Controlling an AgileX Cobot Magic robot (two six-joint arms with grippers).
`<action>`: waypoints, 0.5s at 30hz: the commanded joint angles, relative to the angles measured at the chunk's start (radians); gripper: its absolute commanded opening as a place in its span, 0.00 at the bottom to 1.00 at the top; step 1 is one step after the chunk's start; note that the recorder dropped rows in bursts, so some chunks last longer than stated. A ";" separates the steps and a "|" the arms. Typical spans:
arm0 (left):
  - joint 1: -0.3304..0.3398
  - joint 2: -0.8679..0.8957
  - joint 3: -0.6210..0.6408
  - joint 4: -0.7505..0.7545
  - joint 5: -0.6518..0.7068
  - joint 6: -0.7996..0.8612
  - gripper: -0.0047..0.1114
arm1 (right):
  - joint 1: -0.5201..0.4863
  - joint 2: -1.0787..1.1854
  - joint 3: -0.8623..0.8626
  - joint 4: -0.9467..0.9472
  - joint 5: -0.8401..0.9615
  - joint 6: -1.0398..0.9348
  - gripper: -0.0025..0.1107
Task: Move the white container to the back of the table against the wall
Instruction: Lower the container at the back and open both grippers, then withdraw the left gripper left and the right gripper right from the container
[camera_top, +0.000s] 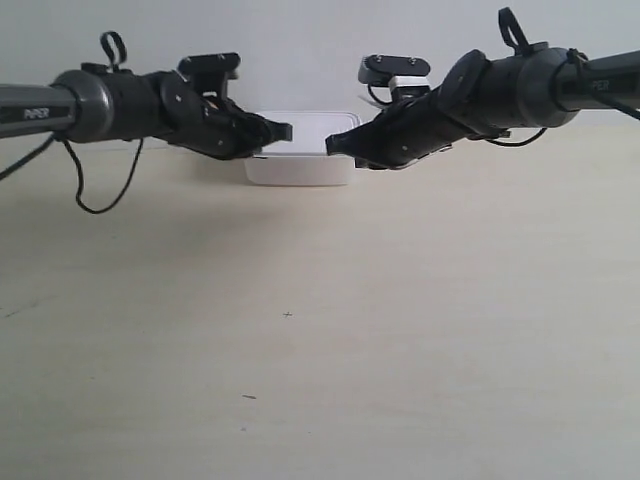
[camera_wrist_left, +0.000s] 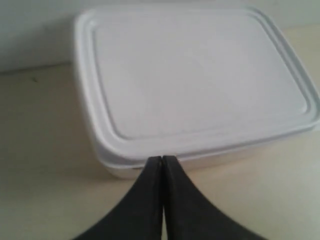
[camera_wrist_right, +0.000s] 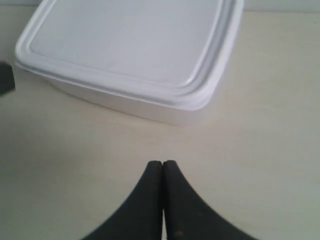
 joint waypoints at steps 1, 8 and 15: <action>0.064 -0.091 0.070 0.004 0.003 0.007 0.04 | 0.050 0.022 -0.008 0.009 -0.054 -0.036 0.02; 0.154 -0.156 0.188 0.029 -0.050 0.013 0.04 | 0.065 0.096 -0.081 0.007 -0.092 -0.048 0.02; 0.195 -0.165 0.252 0.030 -0.104 0.013 0.04 | 0.065 0.158 -0.175 0.041 -0.052 -0.051 0.02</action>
